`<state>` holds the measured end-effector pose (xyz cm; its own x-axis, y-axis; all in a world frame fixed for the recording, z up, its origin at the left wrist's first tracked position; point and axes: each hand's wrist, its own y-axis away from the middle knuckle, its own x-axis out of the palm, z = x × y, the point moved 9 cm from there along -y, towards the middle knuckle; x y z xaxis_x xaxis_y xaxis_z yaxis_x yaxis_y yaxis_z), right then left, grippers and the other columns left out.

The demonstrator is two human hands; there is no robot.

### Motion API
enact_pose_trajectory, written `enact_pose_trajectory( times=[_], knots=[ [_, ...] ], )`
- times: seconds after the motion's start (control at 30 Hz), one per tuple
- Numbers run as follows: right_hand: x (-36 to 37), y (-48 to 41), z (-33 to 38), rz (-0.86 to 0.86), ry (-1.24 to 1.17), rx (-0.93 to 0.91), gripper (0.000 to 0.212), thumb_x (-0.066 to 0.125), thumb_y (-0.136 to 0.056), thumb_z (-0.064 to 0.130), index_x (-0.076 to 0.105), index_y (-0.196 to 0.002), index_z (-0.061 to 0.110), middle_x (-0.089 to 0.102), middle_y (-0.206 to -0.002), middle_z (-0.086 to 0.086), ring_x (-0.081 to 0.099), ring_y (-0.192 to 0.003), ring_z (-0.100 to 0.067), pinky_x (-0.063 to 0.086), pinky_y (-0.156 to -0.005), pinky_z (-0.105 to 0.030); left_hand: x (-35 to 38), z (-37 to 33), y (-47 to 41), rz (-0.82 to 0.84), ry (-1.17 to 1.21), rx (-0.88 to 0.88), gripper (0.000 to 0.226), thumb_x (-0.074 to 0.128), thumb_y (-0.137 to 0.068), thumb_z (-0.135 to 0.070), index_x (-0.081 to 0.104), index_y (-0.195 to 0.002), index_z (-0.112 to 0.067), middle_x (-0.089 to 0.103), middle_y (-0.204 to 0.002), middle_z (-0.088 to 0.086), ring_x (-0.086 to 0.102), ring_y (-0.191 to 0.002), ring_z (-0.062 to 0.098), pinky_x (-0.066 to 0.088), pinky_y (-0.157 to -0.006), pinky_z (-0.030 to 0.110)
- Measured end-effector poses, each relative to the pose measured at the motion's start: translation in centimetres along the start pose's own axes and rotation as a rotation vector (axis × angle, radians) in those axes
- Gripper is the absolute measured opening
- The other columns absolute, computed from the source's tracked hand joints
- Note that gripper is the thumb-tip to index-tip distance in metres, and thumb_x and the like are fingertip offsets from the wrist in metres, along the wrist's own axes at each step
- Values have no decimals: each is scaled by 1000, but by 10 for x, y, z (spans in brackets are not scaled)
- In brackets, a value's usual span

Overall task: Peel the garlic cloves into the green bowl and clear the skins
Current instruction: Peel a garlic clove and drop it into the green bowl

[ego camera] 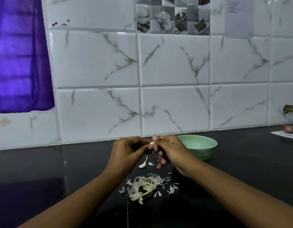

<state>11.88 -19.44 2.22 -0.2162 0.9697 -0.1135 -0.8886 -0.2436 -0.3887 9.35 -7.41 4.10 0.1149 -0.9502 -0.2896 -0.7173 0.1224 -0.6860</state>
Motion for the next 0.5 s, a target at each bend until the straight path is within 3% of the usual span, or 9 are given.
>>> enact_pose_trajectory(
  times=[0.1,0.2,0.27,0.5],
  knots=[
    [-3,0,-1,20,-215,64,31,45,-99,21,53,-72,8,43,-53,1,40,-38,-10,56,-48,-34,-4,0,0,-15,44,-1,13,75,-76,-9,75,-85,-19,75,-76,-2,72,-74,11,55,-70,19],
    [-4,0,3,83,-207,51,5,52,-95,12,55,-98,9,54,-73,-4,52,-50,-11,56,-47,-33,-4,5,-1,-11,67,-27,12,76,-75,-9,75,-85,-16,75,-76,0,73,-73,13,55,-69,21],
    [-4,1,3,110,-122,21,17,55,-93,14,55,-109,10,62,-81,-4,58,-59,-13,55,-48,-32,-4,7,-2,-4,82,-38,12,77,-74,-9,76,-84,-14,75,-77,2,73,-73,14,55,-69,22],
    [-10,-1,10,47,45,-112,12,70,-80,7,61,-72,5,70,-73,-14,61,-50,-14,53,-51,-25,-3,8,-1,12,-40,-19,8,79,-73,-16,75,-80,-13,75,-72,0,72,-71,13,59,-73,31]
  ],
)
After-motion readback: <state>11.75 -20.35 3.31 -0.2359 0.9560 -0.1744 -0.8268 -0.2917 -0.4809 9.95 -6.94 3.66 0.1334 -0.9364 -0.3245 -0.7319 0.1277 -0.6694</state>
